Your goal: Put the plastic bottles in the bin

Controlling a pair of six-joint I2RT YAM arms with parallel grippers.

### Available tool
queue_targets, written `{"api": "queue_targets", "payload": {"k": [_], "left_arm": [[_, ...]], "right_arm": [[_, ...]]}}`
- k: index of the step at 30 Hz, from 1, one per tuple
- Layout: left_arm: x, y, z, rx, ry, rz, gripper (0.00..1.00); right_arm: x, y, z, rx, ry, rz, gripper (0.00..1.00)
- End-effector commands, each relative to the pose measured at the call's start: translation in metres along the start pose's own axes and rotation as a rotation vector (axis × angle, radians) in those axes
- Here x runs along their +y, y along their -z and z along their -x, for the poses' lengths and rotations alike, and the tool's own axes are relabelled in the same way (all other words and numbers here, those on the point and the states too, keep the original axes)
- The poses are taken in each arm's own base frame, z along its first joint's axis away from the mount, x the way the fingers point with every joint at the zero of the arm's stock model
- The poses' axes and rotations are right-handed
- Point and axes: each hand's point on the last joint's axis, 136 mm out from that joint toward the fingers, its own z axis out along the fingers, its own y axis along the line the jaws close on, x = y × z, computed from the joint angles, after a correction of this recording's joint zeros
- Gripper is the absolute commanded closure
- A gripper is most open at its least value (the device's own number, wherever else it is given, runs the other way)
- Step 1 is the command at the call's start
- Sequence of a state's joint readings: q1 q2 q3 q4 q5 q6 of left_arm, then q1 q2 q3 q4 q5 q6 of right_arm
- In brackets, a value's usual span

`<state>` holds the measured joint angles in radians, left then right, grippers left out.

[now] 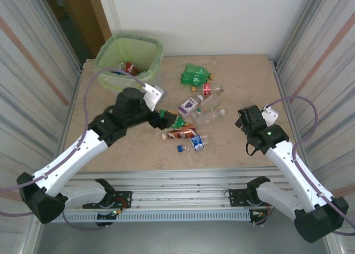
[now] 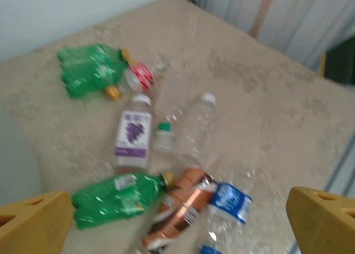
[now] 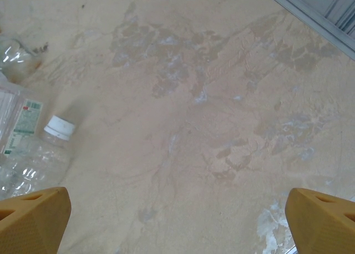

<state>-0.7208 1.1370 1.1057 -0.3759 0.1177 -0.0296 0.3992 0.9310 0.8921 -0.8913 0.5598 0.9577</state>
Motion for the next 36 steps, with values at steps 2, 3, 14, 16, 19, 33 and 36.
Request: {"api": "queue_targets", "payload": {"k": [2, 3, 14, 16, 19, 33, 36], "left_arm": [[-0.027, -0.016, -0.033, 0.057, -0.011, -0.063, 0.01], [-0.032, -0.021, -0.043, 0.077, -0.015, -0.067, 0.01], [-0.072, -0.067, -0.109, 0.226, -0.005, -0.110, 0.01], [-0.078, -0.075, -0.115, 0.246, -0.013, -0.118, 0.02], [-0.083, -0.085, -0.124, 0.285, -0.022, -0.122, 0.01], [-0.093, -0.116, -0.145, 0.390, -0.062, -0.152, 0.07], [-0.099, -0.121, -0.148, 0.412, -0.063, -0.177, 0.09]], "right_arm": [[-0.003, -0.005, -0.005, 0.031, 0.001, -0.022, 0.02], [-0.002, -0.006, -0.005, 0.038, 0.000, -0.025, 0.02], [0.004, -0.020, -0.010, 0.109, 0.032, -0.058, 0.02], [0.007, -0.024, -0.012, 0.123, 0.034, -0.058, 0.02], [0.009, -0.027, -0.014, 0.135, 0.043, -0.061, 0.02], [0.010, -0.033, -0.009, 0.153, 0.044, -0.069, 0.02], [0.011, -0.034, -0.007, 0.155, 0.040, -0.070, 0.02]]}}
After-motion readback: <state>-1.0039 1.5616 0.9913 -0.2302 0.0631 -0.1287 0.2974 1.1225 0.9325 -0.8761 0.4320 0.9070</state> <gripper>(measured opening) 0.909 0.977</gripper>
